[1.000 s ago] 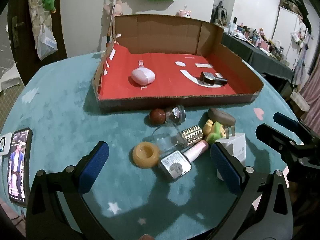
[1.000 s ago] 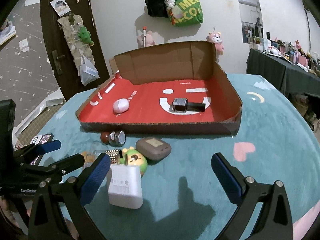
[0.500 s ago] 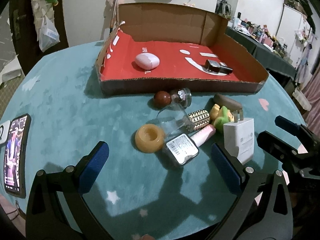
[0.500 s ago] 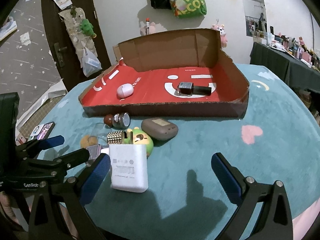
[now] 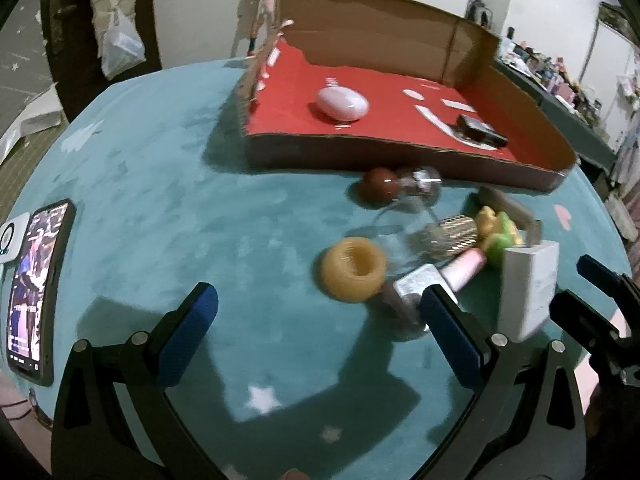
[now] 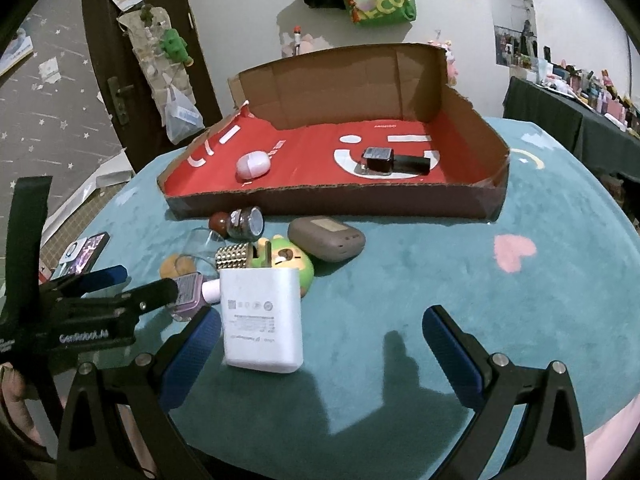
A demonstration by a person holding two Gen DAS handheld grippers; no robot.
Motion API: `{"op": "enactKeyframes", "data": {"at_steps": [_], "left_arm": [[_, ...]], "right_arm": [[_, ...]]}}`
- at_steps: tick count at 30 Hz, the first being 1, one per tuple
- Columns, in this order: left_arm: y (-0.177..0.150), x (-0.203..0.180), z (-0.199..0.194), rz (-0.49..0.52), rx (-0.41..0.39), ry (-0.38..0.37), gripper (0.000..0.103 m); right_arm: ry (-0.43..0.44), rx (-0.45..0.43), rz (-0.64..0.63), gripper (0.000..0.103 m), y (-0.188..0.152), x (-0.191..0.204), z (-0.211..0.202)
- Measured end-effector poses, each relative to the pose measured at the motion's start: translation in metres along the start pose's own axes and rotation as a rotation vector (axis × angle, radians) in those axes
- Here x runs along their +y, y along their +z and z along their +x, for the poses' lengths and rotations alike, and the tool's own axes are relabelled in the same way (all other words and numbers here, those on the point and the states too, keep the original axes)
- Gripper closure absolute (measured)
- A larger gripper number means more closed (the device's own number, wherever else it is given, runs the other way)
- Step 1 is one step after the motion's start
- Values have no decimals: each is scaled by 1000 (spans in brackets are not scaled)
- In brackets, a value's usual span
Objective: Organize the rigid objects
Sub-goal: 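Grasp the amber cup with the left gripper while the right gripper grasps the white charger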
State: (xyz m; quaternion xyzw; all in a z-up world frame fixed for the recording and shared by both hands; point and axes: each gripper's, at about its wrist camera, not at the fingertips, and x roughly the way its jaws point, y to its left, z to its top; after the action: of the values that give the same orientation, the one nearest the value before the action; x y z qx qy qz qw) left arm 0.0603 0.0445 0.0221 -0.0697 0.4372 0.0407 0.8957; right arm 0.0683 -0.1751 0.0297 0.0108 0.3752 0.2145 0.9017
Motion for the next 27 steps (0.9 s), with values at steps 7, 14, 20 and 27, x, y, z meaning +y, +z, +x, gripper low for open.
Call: {"op": "enactKeyframes", "data": {"at_steps": [7,14,20,27], "left_arm": [[0,21,-1,-38,-12,38,0],[-3,15,17,13,22,72,0],[5,14,23,13,15,70,1],[15,13,29,14,0,78,5]], "right_arm": [[12,17,-16,0,0,8,9],[-4,35,-39,0,-3,15,17],[-9,56,-52,12,-5,19,24],[18,66,-58,22,-3,24,29]]}}
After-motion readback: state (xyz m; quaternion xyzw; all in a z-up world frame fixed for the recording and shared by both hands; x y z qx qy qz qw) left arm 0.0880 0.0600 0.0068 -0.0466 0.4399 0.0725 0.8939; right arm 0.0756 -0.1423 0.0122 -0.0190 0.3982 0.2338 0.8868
